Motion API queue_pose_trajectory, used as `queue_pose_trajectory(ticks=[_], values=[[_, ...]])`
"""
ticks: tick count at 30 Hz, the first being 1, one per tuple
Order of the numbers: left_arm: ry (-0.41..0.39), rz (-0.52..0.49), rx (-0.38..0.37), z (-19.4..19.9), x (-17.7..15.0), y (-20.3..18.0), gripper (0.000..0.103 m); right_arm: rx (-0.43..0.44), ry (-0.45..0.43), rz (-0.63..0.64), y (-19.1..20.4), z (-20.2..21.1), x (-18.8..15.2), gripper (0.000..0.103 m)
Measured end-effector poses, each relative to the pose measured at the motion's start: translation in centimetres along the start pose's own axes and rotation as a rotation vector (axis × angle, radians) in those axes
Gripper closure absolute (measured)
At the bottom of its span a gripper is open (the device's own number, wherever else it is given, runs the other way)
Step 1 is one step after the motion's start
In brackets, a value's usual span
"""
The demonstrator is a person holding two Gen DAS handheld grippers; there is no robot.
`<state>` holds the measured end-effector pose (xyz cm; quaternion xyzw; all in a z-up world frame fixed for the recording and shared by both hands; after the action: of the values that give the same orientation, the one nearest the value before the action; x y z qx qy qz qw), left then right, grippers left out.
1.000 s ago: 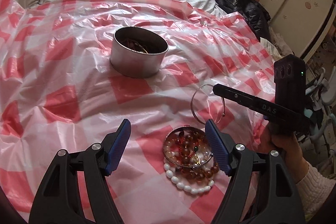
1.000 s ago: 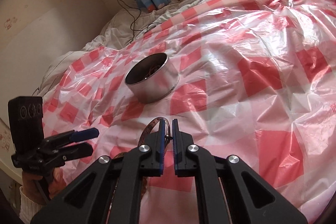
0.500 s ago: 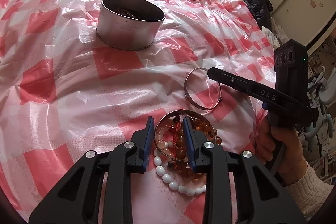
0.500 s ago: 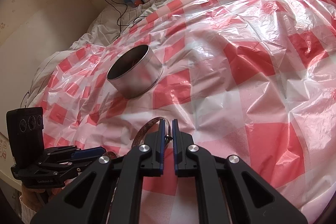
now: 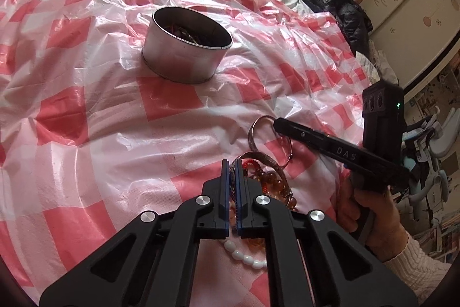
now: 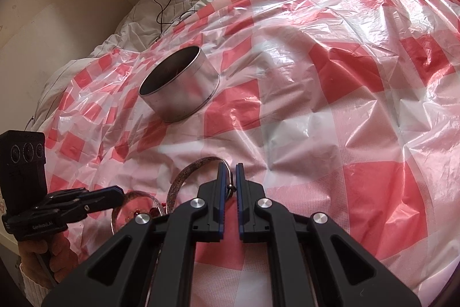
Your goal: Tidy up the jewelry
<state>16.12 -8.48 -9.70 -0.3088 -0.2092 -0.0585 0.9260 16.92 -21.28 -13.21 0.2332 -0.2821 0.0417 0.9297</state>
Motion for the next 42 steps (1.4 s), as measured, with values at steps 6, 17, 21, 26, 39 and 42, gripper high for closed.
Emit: queue_pose_trajectory(ticks=[6,17,21,26,39,42], values=[[-0.033,0.011,0.049,1.2,0.9,1.6,0.1,-0.004,-0.002,0.003,0.0,0.0,0.0,0.095],[-0.115,0.057,0.137,2.6,2.2,3.9,0.1,-0.025,0.015,0.047,0.6,-0.3,-0.1,0.095],[-0.115,0.039,0.157,2.4,2.2,3.7,0.1,-0.081,-0.031,0.15,1.9,0.5,0.4,0.096],[-0.135,0.035,0.171,2.7,2.5,3.9,0.1,-0.105,-0.147,0.231,3.4,2.6,1.8,0.096],[-0.182,-0.009,0.177,2.8,4.0,1.6,0.1,-0.049,-0.156,0.019,-0.8,1.7,1.8,0.096],[-0.185,-0.016,0.166,2.9,4.0,1.1,0.1,-0.051,-0.146,0.028,-0.7,1.3,1.6,0.096]])
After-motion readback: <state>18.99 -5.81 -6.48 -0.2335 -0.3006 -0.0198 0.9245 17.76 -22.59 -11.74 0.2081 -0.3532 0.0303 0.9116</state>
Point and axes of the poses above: each gripper's, at about its wrist camera, not at the fingertips, and z roughly against the way its jaws point, y to its left, x to its top, the point moved 10 cm from there along -z, roughly the way its jaws point, and after that the axes turned 8 degrees about z, right-handed, at the moved point
